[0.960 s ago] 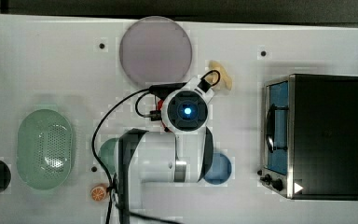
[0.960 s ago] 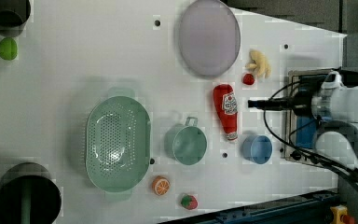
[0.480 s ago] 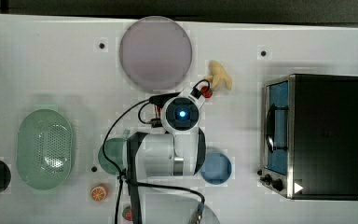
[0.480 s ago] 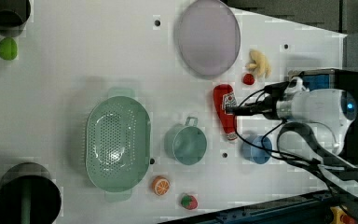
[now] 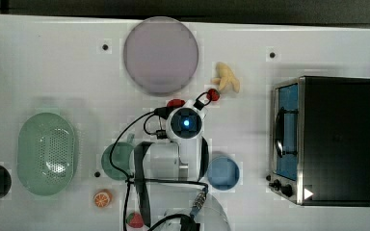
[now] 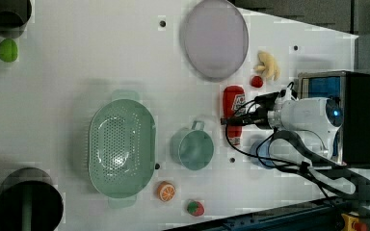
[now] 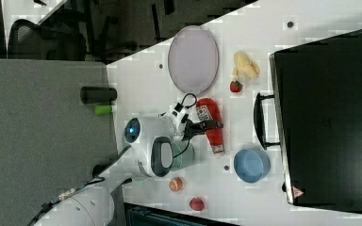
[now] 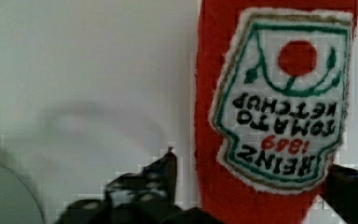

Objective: Pick Ketchup from the table and place it in strainer.

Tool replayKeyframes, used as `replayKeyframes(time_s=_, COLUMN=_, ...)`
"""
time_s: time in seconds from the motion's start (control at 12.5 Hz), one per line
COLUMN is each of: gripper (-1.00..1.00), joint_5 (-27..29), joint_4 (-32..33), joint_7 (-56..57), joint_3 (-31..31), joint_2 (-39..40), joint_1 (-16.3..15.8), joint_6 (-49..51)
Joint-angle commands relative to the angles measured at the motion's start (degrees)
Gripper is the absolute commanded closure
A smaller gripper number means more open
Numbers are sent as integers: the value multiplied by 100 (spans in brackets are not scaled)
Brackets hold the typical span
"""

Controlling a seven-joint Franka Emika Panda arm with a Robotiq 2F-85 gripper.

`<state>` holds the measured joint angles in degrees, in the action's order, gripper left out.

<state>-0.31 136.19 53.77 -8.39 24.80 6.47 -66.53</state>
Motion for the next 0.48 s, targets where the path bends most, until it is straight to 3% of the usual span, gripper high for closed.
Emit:
replayKeyframes(time_s=0.08, gripper=-23, joint_5=-7, joint_4=-60, joint_7=200, joint_3=7, joint_2=-151, joint_1=7, joint_6=-87)
replayKeyframes(time_s=0.32, gripper=-23, joint_5=-6, joint_4=-104, joint_7=156, joint_3=10, joint_2=-411, joint_1=16, joint_6=94)
replayKeyframes(time_s=0.48, gripper=-23, joint_5=-5, joint_4=-187, joint_7=54, joint_3=8, joint_2=-899, joint_1=19, joint_6=794)
